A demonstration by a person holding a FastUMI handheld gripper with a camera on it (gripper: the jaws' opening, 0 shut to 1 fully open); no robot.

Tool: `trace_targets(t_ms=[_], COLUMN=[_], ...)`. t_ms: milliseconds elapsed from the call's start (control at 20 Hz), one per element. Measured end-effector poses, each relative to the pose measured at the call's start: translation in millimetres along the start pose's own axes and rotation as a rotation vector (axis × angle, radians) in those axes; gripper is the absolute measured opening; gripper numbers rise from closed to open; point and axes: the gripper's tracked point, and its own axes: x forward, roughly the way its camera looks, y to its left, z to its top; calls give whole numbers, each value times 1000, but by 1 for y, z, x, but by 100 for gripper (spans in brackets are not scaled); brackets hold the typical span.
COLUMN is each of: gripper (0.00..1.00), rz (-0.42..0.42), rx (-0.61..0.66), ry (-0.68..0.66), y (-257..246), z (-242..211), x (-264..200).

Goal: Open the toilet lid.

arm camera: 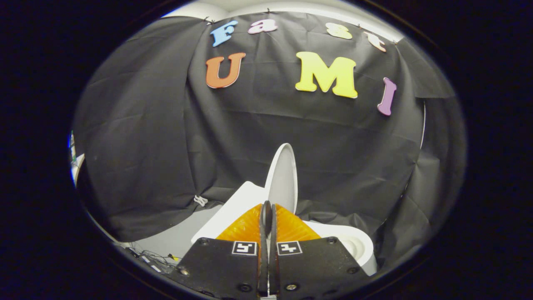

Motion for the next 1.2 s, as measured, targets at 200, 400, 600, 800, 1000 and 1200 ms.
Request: trace_targets(t_ms=[200, 400, 600, 800, 1000, 1200], gripper=[8, 33, 86, 95, 100, 100], rz=[-19, 5, -26, -29, 4, -19], rx=[-47, -132, -150, -79, 20, 144], ry=[-2, 9, -112, -255, -333, -352], y=[11, 25, 14, -6, -43, -112], z=[-1, -11, 2, 20, 15, -19], x=[5, 11, 2, -23, -66, -101])
